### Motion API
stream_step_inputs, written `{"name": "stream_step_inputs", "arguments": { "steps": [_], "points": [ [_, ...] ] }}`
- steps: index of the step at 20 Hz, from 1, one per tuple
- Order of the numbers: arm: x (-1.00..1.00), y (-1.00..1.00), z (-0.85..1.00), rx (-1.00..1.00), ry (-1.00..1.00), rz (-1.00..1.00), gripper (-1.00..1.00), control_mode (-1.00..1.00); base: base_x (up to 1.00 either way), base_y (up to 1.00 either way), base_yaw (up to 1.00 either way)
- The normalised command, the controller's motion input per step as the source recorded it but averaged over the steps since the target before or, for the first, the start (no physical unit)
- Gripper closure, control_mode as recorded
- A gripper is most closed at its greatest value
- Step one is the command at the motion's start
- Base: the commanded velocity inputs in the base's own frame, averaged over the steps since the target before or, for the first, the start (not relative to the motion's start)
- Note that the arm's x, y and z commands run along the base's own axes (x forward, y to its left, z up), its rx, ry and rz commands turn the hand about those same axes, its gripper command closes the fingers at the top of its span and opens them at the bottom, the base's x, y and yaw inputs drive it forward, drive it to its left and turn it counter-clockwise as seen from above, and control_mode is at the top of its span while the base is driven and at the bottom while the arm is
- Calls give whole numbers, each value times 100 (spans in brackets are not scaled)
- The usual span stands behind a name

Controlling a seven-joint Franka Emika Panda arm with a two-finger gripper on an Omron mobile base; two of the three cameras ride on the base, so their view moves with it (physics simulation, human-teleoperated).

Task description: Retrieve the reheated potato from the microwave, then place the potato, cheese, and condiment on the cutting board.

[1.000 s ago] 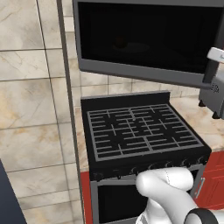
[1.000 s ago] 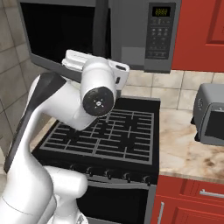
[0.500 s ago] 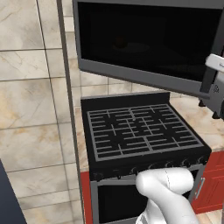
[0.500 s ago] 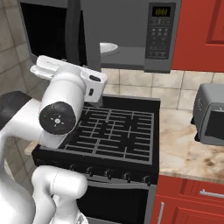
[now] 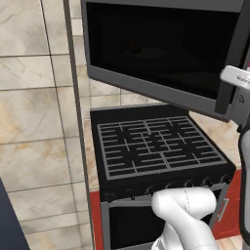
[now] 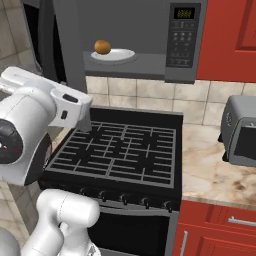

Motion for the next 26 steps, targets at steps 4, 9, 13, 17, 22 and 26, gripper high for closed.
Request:
{"name": "stream_step_inputs", "arguments": {
  "steps": [4,9,13,17,22,26],
  "points": [
    [-54,23,0,7,12,-3,100,-100,0,0,0],
    [-46,24,0,12,4,-1,-100,-100,0,0,0],
    [-25,9,0,19,2,-4,-100,-100,0,0,0],
    [-28,-31,8,21,2,-11,-100,-100,0,0,0],
    [-9,-59,15,24,9,-11,-100,-100,0,0,0],
    [0,-62,14,26,16,-5,-100,-100,0,0,0]
  ]
}}
